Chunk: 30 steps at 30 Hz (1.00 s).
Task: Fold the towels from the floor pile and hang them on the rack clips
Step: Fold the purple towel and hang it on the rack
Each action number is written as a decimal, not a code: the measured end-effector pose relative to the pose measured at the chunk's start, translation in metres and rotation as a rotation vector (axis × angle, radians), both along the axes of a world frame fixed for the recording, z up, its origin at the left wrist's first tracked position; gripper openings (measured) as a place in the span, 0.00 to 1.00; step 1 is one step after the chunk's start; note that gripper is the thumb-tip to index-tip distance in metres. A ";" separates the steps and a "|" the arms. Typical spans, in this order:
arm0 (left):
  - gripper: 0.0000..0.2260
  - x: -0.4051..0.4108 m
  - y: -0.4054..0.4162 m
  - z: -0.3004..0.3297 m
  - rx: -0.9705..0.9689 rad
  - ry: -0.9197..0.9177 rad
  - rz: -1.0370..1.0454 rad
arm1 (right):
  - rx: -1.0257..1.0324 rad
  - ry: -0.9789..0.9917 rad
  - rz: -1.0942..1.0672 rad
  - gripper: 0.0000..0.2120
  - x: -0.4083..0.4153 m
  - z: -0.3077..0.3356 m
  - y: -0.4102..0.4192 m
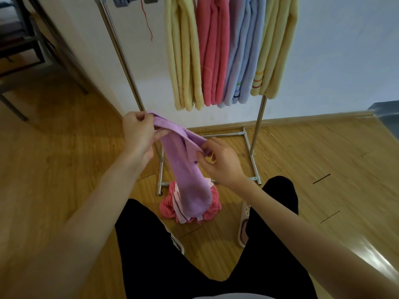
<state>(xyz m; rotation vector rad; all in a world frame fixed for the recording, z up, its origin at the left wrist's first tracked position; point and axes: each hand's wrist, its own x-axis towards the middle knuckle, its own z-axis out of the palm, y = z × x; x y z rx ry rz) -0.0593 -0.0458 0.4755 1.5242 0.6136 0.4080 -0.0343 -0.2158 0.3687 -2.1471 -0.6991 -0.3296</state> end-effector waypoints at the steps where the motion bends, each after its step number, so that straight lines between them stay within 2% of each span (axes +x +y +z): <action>1: 0.11 0.000 0.003 -0.001 0.027 0.020 -0.005 | 0.023 -0.007 0.016 0.06 0.003 0.004 -0.007; 6: 0.08 -0.008 0.013 -0.008 0.212 0.125 -0.107 | 0.097 0.006 0.084 0.01 0.025 0.030 -0.027; 10: 0.03 -0.013 0.026 -0.007 0.416 0.202 -0.173 | -0.016 0.037 0.199 0.03 0.040 0.052 -0.034; 12: 0.01 -0.015 0.032 -0.002 0.609 0.221 -0.191 | -0.111 0.031 0.262 0.04 0.044 0.065 -0.036; 14: 0.03 -0.016 0.034 0.006 0.838 0.226 -0.199 | -0.169 0.009 0.290 0.05 0.047 0.081 -0.038; 16: 0.05 -0.018 0.033 0.017 0.979 0.201 -0.193 | -0.174 -0.017 0.304 0.05 0.049 0.097 -0.040; 26: 0.05 -0.013 0.028 0.069 1.250 0.133 -0.205 | 0.099 -0.043 0.270 0.09 0.065 0.146 -0.049; 28: 0.03 -0.011 0.026 0.068 1.247 0.104 -0.278 | 0.103 -0.042 0.264 0.09 0.068 0.141 -0.050; 30: 0.06 -0.009 0.025 0.063 1.127 0.081 -0.434 | 0.091 -0.050 0.249 0.06 0.068 0.133 -0.049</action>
